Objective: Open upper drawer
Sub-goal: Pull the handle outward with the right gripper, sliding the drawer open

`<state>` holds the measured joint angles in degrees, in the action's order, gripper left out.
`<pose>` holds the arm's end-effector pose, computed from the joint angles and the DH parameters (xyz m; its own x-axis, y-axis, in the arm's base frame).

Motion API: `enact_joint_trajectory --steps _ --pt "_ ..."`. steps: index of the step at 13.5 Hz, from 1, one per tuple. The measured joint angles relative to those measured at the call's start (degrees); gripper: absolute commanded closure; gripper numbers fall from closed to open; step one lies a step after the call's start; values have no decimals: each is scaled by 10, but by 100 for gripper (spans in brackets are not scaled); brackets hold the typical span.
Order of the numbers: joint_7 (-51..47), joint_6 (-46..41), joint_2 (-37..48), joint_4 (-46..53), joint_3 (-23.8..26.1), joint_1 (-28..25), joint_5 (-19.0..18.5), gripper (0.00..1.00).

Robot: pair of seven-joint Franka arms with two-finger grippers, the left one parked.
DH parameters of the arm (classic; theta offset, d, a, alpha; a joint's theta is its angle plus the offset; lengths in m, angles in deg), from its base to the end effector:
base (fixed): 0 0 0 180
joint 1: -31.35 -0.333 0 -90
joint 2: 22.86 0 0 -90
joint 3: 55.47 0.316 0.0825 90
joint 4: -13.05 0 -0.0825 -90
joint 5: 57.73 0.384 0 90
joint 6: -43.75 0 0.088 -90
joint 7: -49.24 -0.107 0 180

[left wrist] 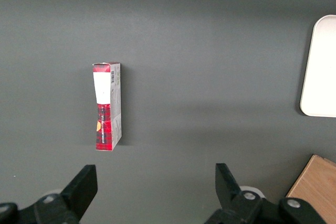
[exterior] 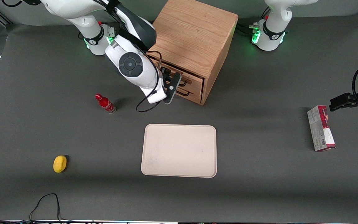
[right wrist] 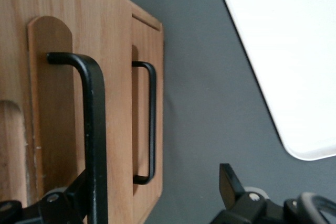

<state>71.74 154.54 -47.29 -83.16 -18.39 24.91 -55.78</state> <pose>0.4944 0.4128 0.3910 0.4509 0.8924 0.0205 0.8560 -0.4258 -0.2933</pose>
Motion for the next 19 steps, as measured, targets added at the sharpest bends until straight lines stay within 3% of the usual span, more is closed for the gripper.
enact_joint_trajectory --steps 12,17,19 --pt "94 4 -102 165 -120 13 -16 0" --pt "98 4 -109 199 -135 14 -17 0" --pt "98 1 -108 213 -137 14 -41 0"
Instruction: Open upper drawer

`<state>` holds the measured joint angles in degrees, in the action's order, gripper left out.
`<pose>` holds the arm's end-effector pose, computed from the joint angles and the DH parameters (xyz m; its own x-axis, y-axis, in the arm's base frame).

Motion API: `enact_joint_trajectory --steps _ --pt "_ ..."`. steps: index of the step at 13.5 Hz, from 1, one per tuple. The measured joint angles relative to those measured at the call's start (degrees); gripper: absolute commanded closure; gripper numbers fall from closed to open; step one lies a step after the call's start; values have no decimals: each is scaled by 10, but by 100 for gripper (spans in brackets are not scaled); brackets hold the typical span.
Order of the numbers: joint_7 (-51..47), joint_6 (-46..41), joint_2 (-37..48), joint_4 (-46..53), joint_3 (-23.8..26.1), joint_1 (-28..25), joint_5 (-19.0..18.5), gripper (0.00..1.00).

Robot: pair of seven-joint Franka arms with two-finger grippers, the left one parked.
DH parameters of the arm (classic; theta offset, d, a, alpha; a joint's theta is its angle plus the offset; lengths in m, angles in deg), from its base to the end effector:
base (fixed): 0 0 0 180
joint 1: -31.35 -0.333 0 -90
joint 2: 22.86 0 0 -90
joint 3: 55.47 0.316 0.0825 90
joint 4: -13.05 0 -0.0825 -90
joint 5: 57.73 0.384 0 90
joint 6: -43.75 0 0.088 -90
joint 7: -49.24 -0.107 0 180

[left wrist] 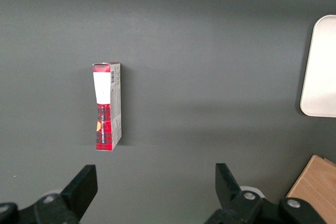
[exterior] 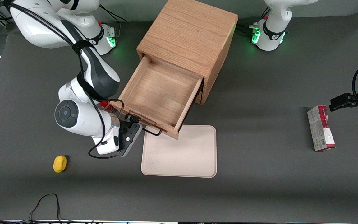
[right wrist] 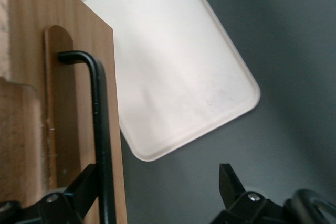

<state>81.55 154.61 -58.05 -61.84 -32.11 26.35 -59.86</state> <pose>0.6689 0.2814 0.4097 0.5455 0.8246 0.1498 0.8375 -0.5296 -0.1347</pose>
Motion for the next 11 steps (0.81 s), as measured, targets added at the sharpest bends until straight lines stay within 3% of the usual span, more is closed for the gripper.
enact_joint_trajectory --steps 2,5,8,11 --pt "0 -7 5 28 -3 0 -36 0" --pt "0 -20 13 89 -13 13 -39 0" --pt "-73 -107 56 103 -54 27 20 0" --pt "-194 -173 135 50 -110 25 28 0"
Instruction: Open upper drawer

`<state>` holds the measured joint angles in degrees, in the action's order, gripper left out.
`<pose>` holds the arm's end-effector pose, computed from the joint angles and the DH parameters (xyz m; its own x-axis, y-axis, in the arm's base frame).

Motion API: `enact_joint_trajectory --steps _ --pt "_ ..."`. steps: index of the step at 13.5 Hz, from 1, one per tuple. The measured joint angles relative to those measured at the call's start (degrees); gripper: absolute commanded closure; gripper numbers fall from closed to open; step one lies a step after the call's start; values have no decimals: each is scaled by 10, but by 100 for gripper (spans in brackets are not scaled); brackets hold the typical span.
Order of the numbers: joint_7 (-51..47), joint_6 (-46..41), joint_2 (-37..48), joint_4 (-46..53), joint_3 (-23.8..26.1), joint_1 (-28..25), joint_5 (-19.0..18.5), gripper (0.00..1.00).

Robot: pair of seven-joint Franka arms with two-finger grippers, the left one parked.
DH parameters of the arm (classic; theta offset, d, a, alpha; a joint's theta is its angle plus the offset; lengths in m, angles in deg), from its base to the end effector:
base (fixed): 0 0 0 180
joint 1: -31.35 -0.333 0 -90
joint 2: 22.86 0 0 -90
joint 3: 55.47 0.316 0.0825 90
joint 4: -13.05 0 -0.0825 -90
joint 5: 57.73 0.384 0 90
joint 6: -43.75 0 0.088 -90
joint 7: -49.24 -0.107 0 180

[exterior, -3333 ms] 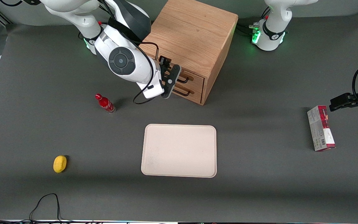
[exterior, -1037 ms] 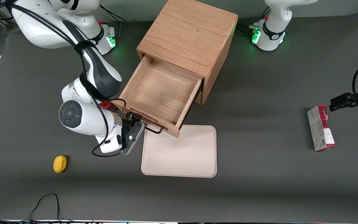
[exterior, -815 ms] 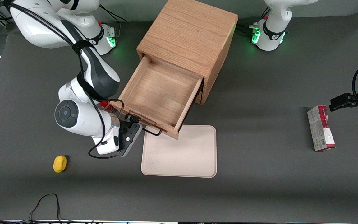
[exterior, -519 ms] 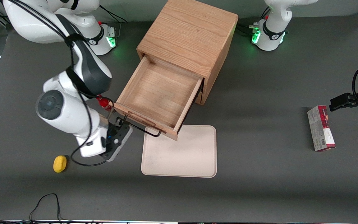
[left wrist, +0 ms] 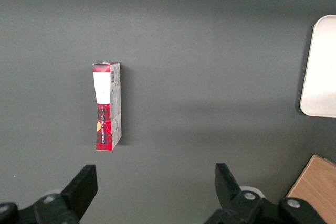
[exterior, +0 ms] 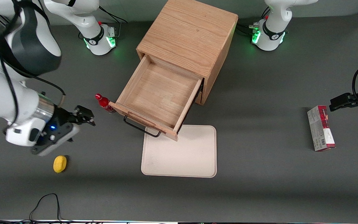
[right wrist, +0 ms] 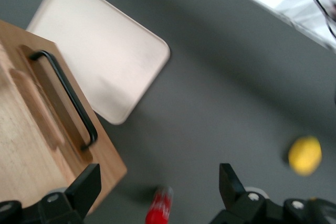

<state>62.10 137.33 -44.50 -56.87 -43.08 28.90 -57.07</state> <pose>0.6536 0.1447 0.5692 0.8925 0.4467 0.0621 0.4505 -0.8893 -0.0787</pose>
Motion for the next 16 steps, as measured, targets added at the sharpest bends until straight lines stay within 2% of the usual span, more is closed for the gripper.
enact_joint_trajectory --steps 4,9,11,16 --pt "-95 -6 147 -166 -69 2 4 0" --pt "-148 -3 311 -337 -90 2 6 0" --pt "-159 -1 338 -367 -90 2 6 0" --pt "-163 8 339 -376 -90 2 6 0"
